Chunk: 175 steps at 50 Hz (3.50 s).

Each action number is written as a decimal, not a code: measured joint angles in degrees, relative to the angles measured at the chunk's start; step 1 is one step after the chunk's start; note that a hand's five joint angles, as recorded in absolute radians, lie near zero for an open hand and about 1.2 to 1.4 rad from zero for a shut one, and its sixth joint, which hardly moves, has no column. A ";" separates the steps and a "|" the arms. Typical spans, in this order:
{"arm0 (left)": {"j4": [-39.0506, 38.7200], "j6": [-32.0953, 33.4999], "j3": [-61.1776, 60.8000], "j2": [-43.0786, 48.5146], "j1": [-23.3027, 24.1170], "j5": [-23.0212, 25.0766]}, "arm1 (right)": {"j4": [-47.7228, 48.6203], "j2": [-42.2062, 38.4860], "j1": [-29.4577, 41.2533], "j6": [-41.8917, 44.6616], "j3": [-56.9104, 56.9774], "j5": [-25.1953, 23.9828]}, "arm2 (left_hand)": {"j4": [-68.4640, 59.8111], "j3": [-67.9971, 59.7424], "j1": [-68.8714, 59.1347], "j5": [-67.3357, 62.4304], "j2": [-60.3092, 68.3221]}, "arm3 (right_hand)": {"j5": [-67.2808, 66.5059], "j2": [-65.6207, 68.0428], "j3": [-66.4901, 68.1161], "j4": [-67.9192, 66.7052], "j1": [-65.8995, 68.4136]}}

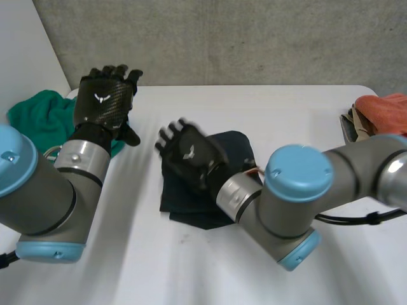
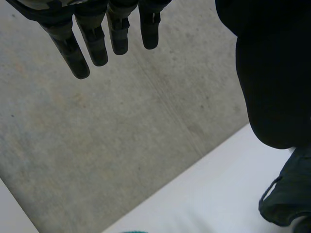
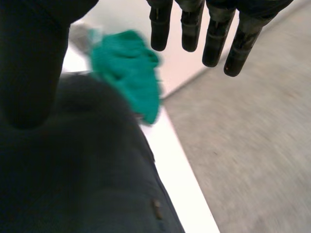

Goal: Fold the laundry.

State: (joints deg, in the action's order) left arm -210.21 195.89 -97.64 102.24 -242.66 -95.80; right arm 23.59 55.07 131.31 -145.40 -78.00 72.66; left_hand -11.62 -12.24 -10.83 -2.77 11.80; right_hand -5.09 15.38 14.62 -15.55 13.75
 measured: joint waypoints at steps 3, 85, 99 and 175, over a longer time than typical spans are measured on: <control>0.00 0.03 1.40 0.16 0.10 -0.02 | -1.02 3.27 -0.54 -6.57 -0.62 3.07 | 0.00 0.00 0.00 0.00 0.00 | 0.63 -0.73 -0.81 0.59 -0.55; 33.37 0.43 20.54 3.77 1.33 38.01 | 11.25 -2.19 -2.20 -11.45 -18.63 15.35 | 0.00 0.00 0.00 0.00 0.00 | 1.22 -2.21 -2.19 1.76 -2.19; 33.19 0.33 20.57 3.74 1.57 37.67 | 9.86 -10.35 -2.52 -8.92 -4.63 15.76 | 0.00 0.00 0.00 0.00 0.00 | -8.63 14.56 15.16 -14.28 11.90; 31.90 -5.07 20.10 0.50 -0.03 37.80 | 31.95 -24.55 -67.97 -38.05 18.67 -30.27 | 0.00 0.00 0.00 0.00 0.00 | -50.58 52.00 52.59 -52.63 39.86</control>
State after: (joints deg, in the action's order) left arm -178.31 190.81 -77.55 102.73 -242.69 -58.00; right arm 55.54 30.51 63.34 -183.46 -59.33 42.39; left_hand -11.62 -12.25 -10.83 -2.77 11.80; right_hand -55.67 67.38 67.21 -68.17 53.61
